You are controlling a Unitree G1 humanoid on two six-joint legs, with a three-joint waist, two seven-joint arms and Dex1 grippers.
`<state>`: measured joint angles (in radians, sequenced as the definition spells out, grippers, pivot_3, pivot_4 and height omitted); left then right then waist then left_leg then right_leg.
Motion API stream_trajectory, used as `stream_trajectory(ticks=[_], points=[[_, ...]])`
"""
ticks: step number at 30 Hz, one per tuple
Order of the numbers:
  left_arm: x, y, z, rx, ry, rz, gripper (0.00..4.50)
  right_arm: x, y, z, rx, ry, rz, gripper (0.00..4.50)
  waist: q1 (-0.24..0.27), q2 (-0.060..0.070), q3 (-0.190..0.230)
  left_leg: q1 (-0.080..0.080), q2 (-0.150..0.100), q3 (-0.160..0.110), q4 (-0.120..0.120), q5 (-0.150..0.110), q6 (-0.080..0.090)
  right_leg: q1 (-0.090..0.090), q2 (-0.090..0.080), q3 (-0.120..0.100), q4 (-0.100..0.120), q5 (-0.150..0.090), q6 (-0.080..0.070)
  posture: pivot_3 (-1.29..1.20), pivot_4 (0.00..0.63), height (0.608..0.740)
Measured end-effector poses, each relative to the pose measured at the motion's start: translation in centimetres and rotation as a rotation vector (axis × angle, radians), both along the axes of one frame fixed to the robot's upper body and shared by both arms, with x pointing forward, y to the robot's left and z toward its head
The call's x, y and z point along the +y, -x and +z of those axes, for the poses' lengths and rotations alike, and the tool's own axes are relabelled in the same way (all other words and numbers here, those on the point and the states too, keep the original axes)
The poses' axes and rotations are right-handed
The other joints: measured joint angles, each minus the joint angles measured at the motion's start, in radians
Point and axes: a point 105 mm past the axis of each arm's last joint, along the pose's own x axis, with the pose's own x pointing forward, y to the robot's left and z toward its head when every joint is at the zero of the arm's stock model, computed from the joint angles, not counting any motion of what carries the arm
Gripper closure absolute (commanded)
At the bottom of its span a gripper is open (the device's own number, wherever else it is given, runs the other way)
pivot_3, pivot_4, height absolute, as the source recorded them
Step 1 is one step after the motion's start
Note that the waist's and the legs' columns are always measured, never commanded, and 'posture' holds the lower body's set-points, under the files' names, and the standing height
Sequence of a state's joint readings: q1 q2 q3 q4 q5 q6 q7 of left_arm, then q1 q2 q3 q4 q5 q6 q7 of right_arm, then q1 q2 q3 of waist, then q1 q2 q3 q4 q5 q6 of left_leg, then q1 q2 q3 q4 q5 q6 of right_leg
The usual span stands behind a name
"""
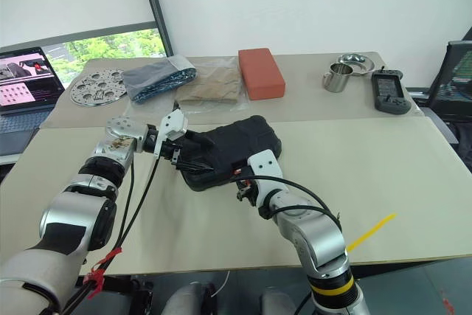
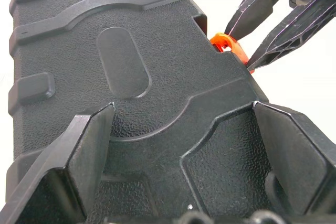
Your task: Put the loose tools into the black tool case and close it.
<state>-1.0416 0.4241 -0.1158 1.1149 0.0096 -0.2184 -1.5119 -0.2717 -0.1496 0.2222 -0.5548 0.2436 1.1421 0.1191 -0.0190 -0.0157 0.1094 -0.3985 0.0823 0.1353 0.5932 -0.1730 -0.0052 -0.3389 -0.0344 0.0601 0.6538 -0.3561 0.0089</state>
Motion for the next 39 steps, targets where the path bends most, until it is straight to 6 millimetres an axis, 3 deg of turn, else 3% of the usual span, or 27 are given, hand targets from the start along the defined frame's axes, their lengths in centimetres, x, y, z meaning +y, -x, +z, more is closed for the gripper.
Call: stream_trajectory(ticks=[34, 36, 39], points=[[0.1, 0.0, 0.0, 0.0, 0.003, 0.007, 0.0, 0.4, -0.8, 0.4, -0.096, -0.021, 0.01, 3.38, -0.002, 0.0, 0.0, 0.0, 0.0, 0.0, -0.001, 0.0, 0.0, -0.001, 0.0, 0.0, -0.001, 0.0, 0.0, 0.0, 0.15, 0.74], [0.1, -0.1, 0.0, 0.0, 0.003, 0.009, 0.0, 0.4, -0.8, 0.4, -0.097, -0.022, 0.017, 2.38, -0.002, 0.0, 0.0, 0.0, 0.0, 0.0, -0.001, 0.0, 0.0, -0.001, 0.0, 0.0, -0.001, 0.0, 0.0, 0.0, 0.15, 0.74], [0.1, 0.0, -0.1, 0.002, 0.004, 0.009, 0.0, 0.8, -0.9, 1.4, -0.146, -0.046, 0.031, 1.48, -0.002, 0.0, 0.0, 0.0, 0.0, 0.0, -0.001, 0.0, 0.0, 0.0, 0.0, 0.0, -0.001, 0.0, 0.0, 0.0, 0.15, 0.74]])
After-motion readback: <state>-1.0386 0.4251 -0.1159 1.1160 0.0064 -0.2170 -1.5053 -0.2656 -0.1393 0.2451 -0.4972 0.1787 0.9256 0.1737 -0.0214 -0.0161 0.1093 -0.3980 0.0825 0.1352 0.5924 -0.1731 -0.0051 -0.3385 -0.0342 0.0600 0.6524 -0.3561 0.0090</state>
